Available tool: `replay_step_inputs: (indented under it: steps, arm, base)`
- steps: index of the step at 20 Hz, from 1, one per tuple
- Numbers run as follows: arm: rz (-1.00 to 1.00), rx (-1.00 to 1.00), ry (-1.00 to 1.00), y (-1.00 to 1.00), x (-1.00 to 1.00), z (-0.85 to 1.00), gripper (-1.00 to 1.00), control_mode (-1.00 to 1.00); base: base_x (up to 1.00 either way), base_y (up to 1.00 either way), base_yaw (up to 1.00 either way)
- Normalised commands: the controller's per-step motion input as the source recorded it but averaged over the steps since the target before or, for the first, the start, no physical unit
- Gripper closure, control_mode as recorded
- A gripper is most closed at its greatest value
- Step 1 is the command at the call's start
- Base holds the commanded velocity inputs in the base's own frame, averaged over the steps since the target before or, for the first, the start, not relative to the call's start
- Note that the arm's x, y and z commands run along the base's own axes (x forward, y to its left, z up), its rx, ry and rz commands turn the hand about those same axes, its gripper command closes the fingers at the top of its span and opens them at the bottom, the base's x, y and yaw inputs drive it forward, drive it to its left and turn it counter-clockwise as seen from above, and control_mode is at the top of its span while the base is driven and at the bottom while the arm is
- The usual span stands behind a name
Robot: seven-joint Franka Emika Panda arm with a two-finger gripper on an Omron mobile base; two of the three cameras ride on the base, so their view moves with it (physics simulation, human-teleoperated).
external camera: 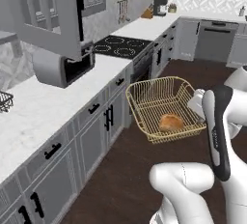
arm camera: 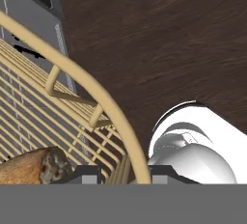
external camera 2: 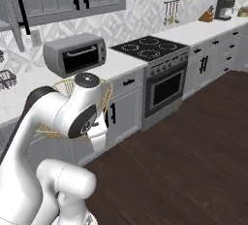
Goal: Open the cabinet, pick up the bread from the cabinet and place it in the basket. Then move the basket to the dining counter.
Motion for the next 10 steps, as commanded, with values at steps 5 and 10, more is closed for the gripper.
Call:
replay_step_inputs:
  steps: [5,10]
  arm:
    - [0.0,0.0,0.0,0.0,0.0,0.0,1.0,1.0]
    - [0.0,0.0,0.0,0.0,0.0,0.0,1.0,1.0]
  base:
    - [0.0,-0.18,-0.93]
    - [0.14,-0.63,-0.8]
